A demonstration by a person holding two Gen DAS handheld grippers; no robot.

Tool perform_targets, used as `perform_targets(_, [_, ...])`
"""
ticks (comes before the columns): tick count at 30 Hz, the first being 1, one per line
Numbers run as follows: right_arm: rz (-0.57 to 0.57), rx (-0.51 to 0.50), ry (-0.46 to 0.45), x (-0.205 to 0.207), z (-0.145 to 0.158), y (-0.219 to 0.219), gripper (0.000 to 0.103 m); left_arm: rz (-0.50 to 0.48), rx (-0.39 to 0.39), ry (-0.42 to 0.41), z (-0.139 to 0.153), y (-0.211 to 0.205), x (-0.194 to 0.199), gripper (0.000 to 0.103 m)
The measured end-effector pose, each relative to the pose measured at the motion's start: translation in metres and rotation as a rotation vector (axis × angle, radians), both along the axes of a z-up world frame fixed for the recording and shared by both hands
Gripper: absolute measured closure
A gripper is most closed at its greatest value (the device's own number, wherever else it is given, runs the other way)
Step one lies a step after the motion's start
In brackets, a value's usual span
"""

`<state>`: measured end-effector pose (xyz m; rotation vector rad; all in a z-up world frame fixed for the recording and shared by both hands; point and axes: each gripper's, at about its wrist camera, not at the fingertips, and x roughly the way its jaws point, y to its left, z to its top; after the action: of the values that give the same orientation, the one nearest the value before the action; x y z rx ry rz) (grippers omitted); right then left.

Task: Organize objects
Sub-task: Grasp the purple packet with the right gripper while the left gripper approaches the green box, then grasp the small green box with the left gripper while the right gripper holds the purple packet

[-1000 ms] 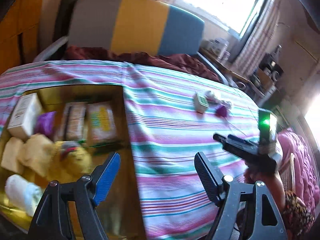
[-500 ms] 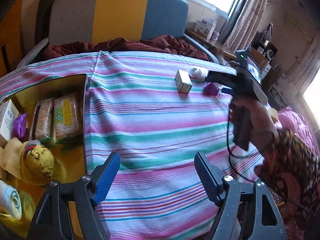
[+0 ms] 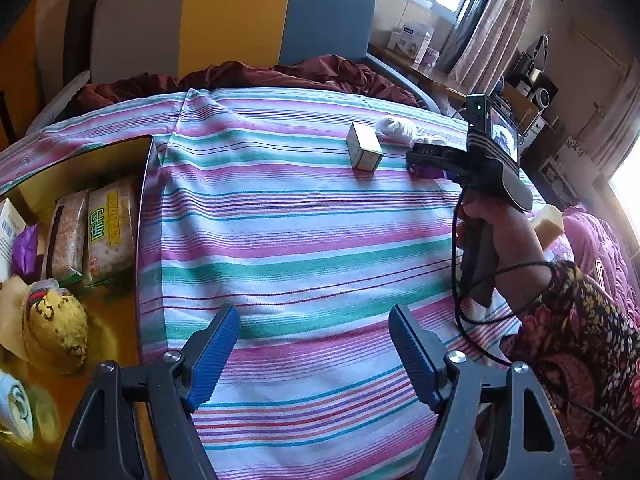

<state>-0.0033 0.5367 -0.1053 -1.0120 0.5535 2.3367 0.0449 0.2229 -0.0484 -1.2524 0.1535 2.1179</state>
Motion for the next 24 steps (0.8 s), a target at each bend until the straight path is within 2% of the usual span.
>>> perform_targets(15, [-0.018,0.058,-0.027,0.033,0.001,-0.007,0.057,-0.039,-0.031,-0.003,-0.005,0.043,-0.020,0.026])
perform_targets(24, [-0.029,0.071,-0.011,0.041,-0.001,-0.008,0.056,-0.040,-0.048,0.032,-0.011,0.098,-0.063,0.024])
